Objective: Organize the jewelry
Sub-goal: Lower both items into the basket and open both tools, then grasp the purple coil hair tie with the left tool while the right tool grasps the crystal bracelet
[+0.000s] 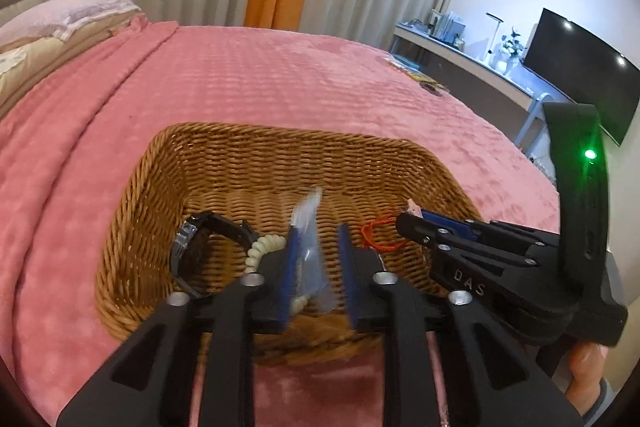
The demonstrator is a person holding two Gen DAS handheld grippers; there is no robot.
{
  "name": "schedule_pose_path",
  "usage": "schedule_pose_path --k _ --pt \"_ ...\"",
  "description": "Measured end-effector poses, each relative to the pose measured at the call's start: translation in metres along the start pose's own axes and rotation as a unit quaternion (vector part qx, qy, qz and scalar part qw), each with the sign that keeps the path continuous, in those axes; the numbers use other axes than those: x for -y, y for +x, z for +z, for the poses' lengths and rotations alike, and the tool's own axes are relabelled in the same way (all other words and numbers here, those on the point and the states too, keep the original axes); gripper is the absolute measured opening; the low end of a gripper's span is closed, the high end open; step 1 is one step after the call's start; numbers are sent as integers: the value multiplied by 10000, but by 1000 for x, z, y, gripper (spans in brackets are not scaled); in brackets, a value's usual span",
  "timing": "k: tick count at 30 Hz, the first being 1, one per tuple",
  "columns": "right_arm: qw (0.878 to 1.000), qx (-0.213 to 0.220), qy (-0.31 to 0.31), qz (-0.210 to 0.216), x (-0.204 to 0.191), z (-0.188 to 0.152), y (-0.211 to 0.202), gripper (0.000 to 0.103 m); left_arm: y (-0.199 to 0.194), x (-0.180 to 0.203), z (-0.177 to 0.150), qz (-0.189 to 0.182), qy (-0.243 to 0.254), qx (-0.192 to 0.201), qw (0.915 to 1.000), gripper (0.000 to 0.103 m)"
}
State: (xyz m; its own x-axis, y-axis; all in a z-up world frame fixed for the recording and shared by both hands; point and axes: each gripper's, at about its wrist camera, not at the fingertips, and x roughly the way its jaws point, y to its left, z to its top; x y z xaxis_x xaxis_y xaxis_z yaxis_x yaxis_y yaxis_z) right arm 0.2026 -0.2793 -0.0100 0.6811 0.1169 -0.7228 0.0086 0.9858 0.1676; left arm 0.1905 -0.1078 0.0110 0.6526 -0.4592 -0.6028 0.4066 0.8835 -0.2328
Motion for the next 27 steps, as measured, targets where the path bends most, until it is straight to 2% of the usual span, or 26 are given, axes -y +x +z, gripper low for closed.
schedule_pose_path --k 1,4,5,6,11,14,18,21,24,27 --pt "10000 18 59 56 2 0 -6 16 -6 1 0 -5 19 58 10000 30" --pt "9998 133 92 126 3 -2 -24 33 -25 1 -2 -3 35 185 9998 42" --pt "9997 200 91 147 3 -3 -33 39 -34 1 -2 -3 22 241 9997 42" --pt "9995 248 79 172 2 -3 -40 41 -40 2 -3 -20 12 277 9996 42" --pt "9981 442 10 431 -5 -8 -82 41 -92 5 -13 -29 -29 534 9986 46" --pt "9959 637 -135 635 -12 -25 -114 41 -122 10 -27 -25 31 677 9977 46" --pt "9942 749 -372 669 -22 -58 -141 41 -160 16 -55 -6 33 800 9968 46" --pt "9941 791 -484 559 -21 -84 -150 41 -177 16 -79 -16 -63 776 9970 46" --pt "9952 654 -425 589 -13 -105 -147 41 -183 13 -107 26 -172 652 9977 46" --pt "9965 496 -379 553 -4 -123 -134 40 -179 7 -136 -145 -241 357 9990 46"
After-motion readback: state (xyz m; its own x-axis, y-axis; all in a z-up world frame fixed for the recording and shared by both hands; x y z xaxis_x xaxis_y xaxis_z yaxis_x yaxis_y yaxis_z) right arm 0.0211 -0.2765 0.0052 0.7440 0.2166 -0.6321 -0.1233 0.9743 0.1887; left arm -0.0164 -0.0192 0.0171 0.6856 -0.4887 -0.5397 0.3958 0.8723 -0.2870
